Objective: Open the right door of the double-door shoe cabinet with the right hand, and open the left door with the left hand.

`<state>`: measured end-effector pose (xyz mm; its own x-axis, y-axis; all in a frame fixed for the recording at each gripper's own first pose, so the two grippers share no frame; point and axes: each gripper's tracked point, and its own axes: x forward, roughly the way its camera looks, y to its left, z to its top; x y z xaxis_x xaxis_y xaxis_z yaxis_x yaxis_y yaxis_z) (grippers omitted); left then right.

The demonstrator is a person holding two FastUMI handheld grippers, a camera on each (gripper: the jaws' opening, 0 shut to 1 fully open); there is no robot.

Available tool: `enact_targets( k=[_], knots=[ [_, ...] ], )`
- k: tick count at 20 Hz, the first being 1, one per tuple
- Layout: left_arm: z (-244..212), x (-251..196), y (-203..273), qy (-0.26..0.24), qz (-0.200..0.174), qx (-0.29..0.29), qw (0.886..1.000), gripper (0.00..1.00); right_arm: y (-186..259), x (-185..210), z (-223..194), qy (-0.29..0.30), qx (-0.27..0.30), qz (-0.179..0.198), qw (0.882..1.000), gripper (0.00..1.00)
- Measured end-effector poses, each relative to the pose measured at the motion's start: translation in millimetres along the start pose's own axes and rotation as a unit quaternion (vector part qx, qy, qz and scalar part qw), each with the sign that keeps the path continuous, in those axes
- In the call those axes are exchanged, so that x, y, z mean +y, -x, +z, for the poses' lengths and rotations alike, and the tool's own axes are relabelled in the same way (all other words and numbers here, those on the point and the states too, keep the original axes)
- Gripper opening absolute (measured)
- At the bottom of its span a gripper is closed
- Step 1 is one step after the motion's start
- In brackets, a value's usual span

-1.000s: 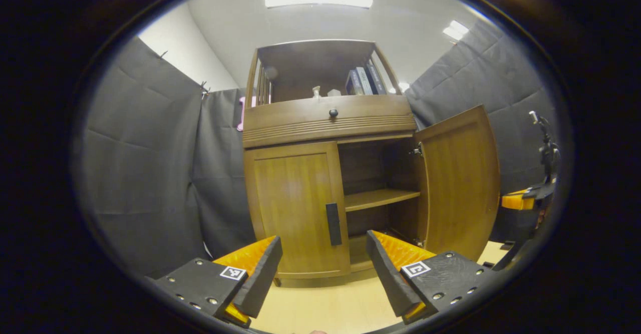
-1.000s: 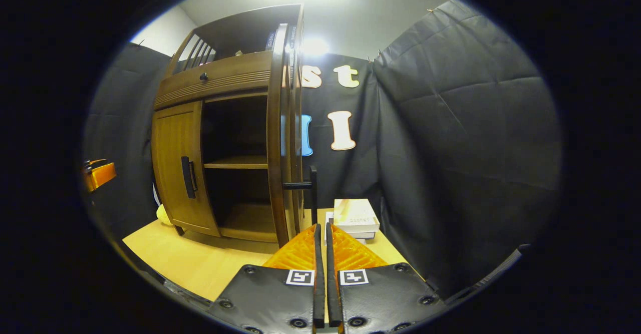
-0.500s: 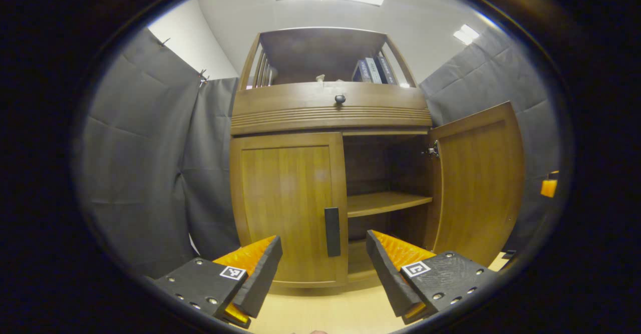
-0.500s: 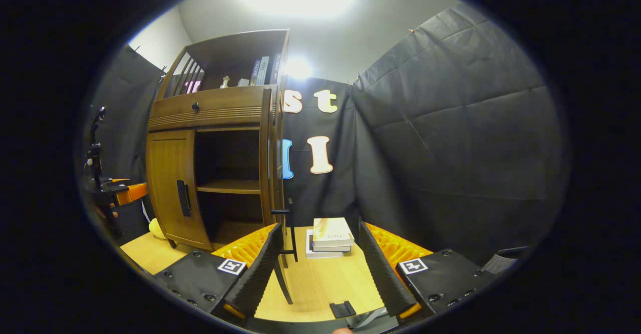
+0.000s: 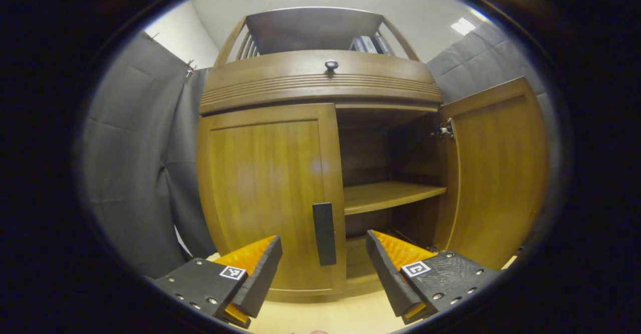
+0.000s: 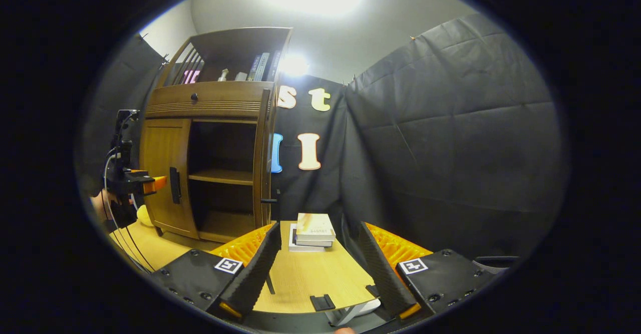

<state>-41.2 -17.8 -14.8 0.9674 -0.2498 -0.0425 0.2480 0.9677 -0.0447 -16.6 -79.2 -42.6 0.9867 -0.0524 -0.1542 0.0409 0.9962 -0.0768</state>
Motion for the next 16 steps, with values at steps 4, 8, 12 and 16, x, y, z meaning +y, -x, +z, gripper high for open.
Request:
enact_targets(
  k=[4,8,12,16],
  knots=[
    [1,1,1,0.010,0.003,0.001,1.000,1.00,9,-12,-5,-0.017,0.011,-0.012,1.000,0.97],
    [-1,3,0,0.026,0.016,0.017,0.999,1.00,14,-20,-9,-0.012,0.017,-0.024,1.000,0.96],
    [-5,11,2,0.045,0.016,0.049,0.998,0.85,12,-21,-15,-0.017,0.028,-0.022,0.999,0.98],
    [-1,15,2,0.033,0.014,0.068,0.997,0.76,8,-15,-22,-0.026,0.036,-0.009,0.999,0.97]
  ],
)
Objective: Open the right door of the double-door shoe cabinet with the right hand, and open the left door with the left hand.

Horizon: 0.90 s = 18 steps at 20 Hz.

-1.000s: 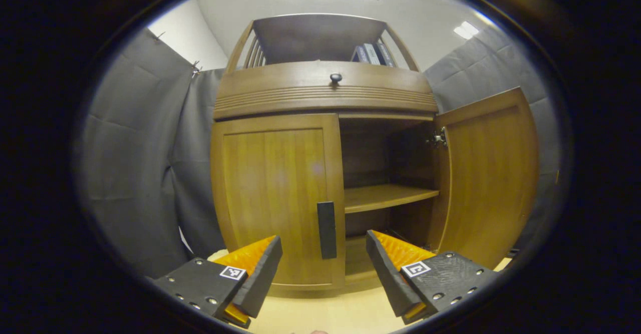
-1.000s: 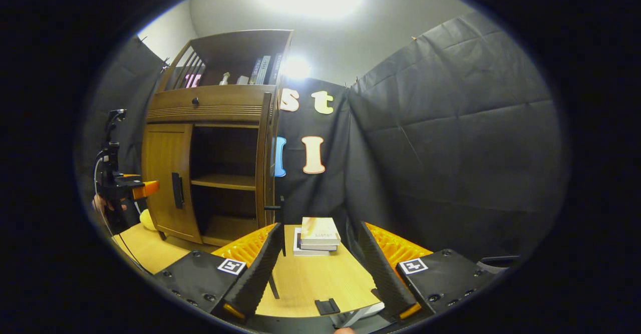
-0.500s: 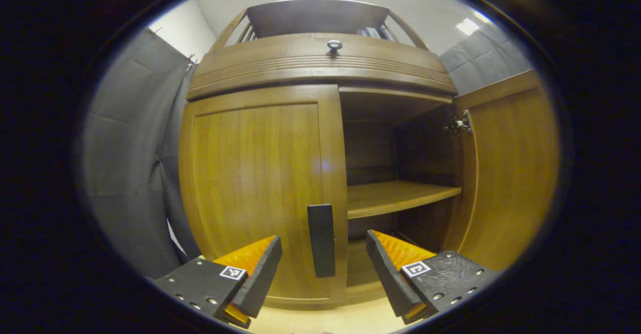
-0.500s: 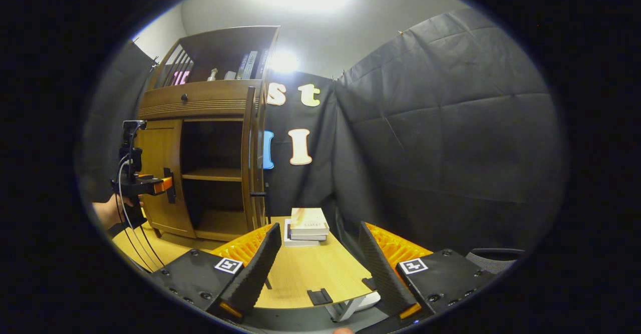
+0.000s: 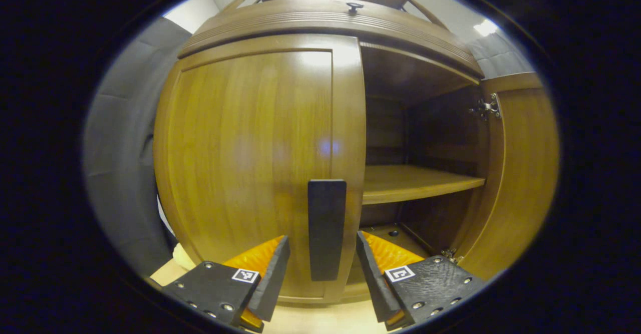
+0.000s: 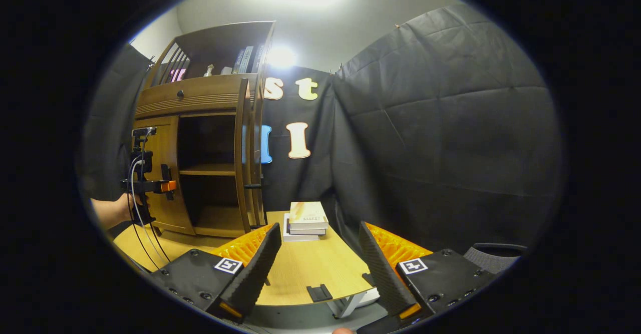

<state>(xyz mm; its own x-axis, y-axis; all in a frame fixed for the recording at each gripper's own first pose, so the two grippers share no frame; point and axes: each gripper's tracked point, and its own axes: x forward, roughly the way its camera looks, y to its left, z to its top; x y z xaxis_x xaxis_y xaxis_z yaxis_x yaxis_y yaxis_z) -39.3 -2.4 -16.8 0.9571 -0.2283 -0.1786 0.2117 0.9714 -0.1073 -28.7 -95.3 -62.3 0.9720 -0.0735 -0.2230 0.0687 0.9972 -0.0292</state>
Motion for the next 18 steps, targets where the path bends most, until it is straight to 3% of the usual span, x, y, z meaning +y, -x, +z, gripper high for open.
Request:
enact_targets(
  k=[2,4,7,10,18],
  knots=[
    [4,-2,-12,-0.010,0.000,-0.007,1.000,0.27,-4,3,-2,0.002,0.002,0.005,1.000,0.97],
    [0,-6,-1,-0.016,-0.002,-0.013,1.000,0.34,-6,8,-1,0.001,0.000,0.012,1.000,0.98],
    [-2,-6,2,-0.017,-0.004,-0.008,1.000,0.23,-9,12,-2,0.002,-0.002,0.019,1.000,0.98],
    [-3,-5,16,-0.014,-0.018,-0.009,1.000,0.23,-13,14,-1,0.001,-0.004,0.025,1.000,0.98],
    [-15,14,79,-0.026,-0.008,-0.013,1.000,0.22,-25,37,2,-0.009,-0.011,0.058,0.998,0.97]
  ],
)
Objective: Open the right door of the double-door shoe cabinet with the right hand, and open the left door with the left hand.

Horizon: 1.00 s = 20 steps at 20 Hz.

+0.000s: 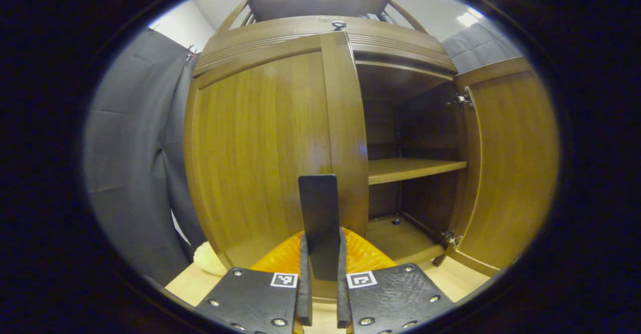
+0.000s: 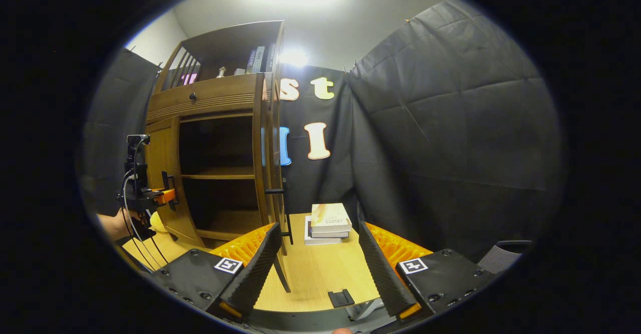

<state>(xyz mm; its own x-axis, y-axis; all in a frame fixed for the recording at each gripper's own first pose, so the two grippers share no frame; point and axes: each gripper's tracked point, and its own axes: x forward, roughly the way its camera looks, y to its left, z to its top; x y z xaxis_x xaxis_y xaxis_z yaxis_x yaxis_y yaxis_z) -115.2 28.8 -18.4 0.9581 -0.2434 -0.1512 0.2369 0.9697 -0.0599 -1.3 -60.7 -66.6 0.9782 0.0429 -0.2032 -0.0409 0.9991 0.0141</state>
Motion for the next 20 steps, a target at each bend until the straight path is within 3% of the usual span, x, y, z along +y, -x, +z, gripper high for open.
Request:
enact_targets(
  k=[14,16,17,18,20],
  knots=[
    [-10,47,84,0.017,0.016,0.010,1.000,0.24,-11,47,7,0.006,-0.010,0.054,0.998,0.98],
    [-13,58,97,0.027,0.026,0.012,0.999,0.17,-12,58,11,0.010,-0.016,0.065,0.998,0.97],
    [-14,64,102,0.030,0.029,0.013,0.999,0.20,-12,63,13,0.012,-0.018,0.070,0.997,0.97],
    [-15,70,107,0.036,0.030,0.014,0.999,0.17,-14,69,14,0.014,-0.020,0.076,0.997,0.97],
    [-17,81,117,0.049,0.033,0.018,0.998,0.23,-16,82,13,0.022,-0.019,0.087,0.996,0.97]
  ],
)
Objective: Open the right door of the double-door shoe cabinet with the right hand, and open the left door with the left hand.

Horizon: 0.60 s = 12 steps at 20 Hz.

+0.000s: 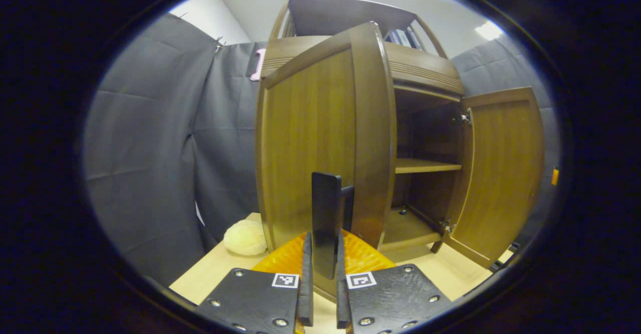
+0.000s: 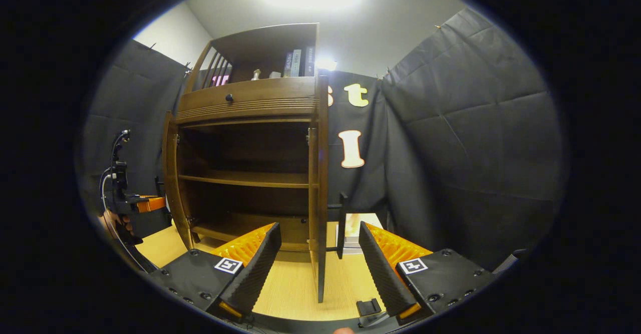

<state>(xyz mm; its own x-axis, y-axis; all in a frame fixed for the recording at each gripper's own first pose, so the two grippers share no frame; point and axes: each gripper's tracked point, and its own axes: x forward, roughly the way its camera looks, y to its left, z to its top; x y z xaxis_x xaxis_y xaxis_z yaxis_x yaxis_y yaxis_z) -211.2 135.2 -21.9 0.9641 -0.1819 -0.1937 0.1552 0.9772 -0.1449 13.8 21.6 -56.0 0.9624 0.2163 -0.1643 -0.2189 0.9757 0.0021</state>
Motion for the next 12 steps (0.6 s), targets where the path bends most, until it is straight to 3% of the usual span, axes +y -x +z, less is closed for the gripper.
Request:
enact_targets(
  k=[3,4,12],
  knots=[
    [1,12,7,-0.011,0.007,-0.005,1.000,0.17,-4,16,-2,0.004,0.003,0.016,1.000,0.98],
    [2,15,11,-0.010,0.008,-0.005,1.000,0.22,-4,20,-2,0.004,0.003,0.021,1.000,0.97],
    [1,46,27,-0.008,0.019,-0.005,1.000,0.22,-5,48,0,0.008,-0.001,0.036,0.999,0.97]
  ],
)
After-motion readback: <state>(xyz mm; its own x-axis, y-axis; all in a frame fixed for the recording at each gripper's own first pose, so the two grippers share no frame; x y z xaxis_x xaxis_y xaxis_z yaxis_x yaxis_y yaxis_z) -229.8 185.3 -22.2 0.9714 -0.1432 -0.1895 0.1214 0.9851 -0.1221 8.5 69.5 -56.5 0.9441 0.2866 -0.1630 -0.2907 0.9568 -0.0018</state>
